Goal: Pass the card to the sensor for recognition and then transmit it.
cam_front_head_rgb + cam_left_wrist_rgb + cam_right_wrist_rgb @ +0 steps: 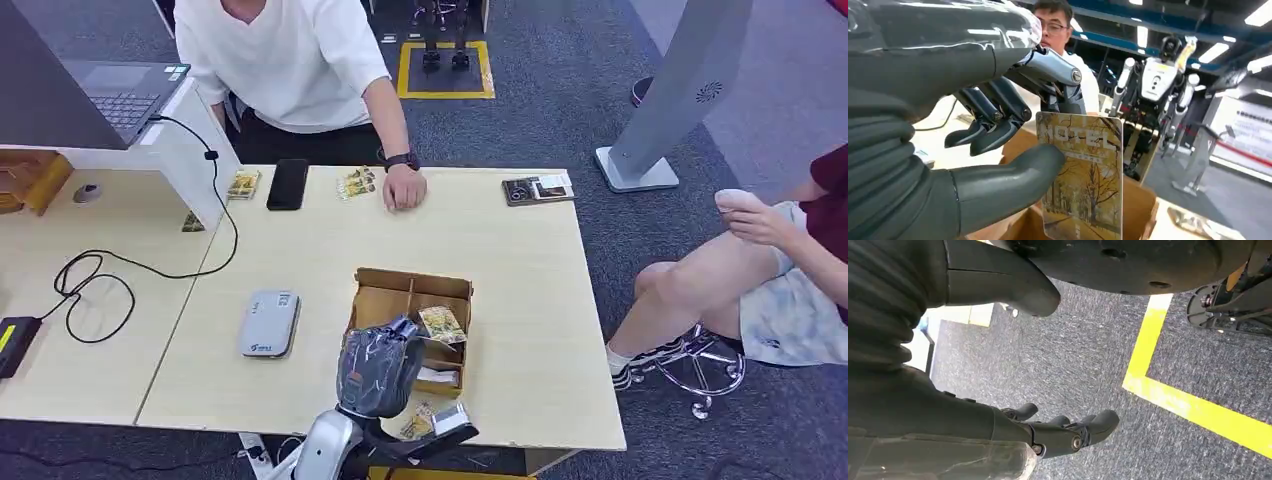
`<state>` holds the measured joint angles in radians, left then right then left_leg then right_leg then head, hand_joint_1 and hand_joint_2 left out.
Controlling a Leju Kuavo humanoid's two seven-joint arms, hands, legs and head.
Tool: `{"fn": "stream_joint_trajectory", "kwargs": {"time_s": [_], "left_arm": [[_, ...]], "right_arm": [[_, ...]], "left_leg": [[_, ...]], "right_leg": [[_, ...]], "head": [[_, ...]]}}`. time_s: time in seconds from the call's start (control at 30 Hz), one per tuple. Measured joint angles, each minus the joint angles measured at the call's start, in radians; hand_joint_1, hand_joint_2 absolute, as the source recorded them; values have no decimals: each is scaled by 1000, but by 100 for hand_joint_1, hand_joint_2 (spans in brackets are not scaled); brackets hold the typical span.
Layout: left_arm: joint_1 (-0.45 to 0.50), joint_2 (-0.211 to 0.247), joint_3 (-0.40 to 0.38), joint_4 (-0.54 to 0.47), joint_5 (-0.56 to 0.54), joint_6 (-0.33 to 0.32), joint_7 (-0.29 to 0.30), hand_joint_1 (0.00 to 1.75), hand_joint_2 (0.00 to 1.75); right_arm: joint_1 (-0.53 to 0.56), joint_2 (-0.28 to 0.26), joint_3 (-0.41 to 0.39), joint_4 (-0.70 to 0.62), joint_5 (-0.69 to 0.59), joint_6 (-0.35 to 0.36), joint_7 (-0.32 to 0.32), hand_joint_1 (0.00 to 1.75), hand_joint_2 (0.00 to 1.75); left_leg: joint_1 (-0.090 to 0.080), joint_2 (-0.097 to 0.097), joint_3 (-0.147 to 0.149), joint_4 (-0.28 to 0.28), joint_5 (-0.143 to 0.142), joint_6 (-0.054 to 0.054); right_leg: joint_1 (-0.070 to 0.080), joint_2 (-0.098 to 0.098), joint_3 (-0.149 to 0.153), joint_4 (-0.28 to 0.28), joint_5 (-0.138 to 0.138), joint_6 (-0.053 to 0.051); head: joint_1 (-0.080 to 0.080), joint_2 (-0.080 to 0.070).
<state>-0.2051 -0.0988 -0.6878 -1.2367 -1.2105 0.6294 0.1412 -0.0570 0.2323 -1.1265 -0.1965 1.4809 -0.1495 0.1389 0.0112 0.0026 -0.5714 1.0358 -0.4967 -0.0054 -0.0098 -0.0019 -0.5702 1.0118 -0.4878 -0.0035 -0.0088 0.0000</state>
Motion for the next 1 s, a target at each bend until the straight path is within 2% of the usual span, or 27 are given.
{"fn": "stream_joint_trajectory", "kwargs": {"time_s": [0.2, 0.37, 0.53, 0.8, 1.0], "left_arm": [[-24, -3, 22, -23, 112, 16, -66, 175, 175], [-78, -11, 36, -22, 171, 8, -82, 175, 175], [-150, -21, 52, -6, 218, -18, -79, 175, 175], [-270, -32, 78, 106, 219, -45, -36, 175, 175], [-309, -36, 87, 163, 213, -50, -28, 175, 175]], "right_arm": [[0, -1, 9, 0, 5, 3, 0, 0, 175], [0, -2, 25, 0, 10, 8, 0, 0, 175], [-2, -5, 41, 0, 21, 13, 0, 0, 175], [-7, -9, 63, 0, 23, 16, 0, 0, 175], [-8, -11, 74, 0, 23, 16, 0, 0, 175]], "left_leg": [[0, 0, 0, 0, 0, 0], [0, 0, 0, 0, 1, 0], [0, 0, 0, 0, 1, 0], [0, 0, 0, 0, 1, 0], [0, 0, 0, 0, 1, 0]], "right_leg": [[0, 0, 0, 0, 0, 0], [0, 0, 0, 0, 0, 0], [0, 0, 0, 0, 0, 0], [0, 0, 0, 0, 0, 0], [0, 0, 0, 0, 0, 0]], "head": [[0, 0], [-1, 0], [-1, 0], [0, 0], [0, 0]]}}
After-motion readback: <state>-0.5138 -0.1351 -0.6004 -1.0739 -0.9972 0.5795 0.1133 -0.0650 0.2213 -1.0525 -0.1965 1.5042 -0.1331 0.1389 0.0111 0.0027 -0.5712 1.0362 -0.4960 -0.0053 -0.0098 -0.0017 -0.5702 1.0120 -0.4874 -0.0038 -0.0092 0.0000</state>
